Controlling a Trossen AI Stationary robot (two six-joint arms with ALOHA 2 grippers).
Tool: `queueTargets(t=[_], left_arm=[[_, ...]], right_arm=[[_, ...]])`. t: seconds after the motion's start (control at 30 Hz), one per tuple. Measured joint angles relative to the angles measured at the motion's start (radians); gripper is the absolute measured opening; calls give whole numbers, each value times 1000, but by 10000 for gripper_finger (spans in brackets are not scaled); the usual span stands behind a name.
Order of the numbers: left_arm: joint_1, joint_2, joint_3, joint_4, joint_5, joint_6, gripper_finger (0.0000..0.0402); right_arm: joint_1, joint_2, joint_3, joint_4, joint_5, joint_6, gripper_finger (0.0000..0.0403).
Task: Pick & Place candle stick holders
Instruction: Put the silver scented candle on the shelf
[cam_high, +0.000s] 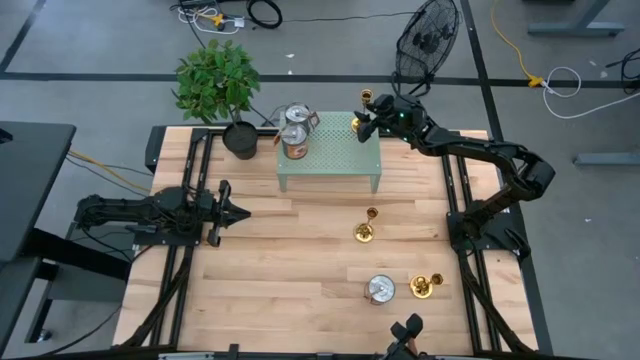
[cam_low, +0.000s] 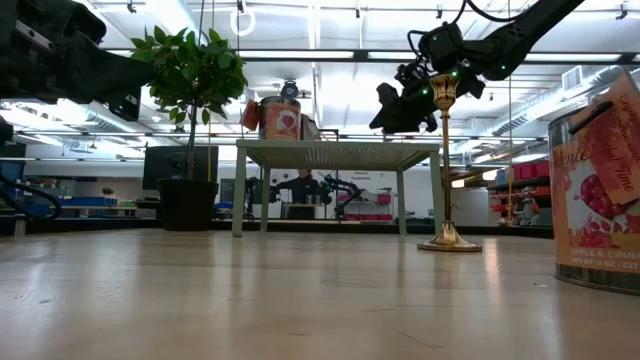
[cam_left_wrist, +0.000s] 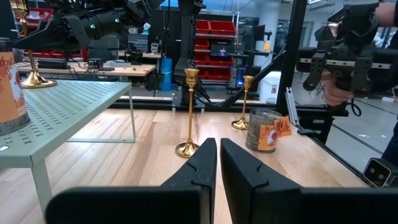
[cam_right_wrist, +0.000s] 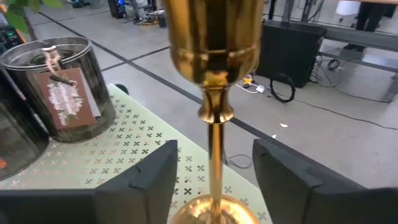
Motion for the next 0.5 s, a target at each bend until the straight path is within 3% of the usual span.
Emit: queueTargets(t=[0.5], left_arm=[[0, 0, 0, 0, 0, 0, 30]], right_arm=[[0, 0, 0, -47, -23, 23, 297]])
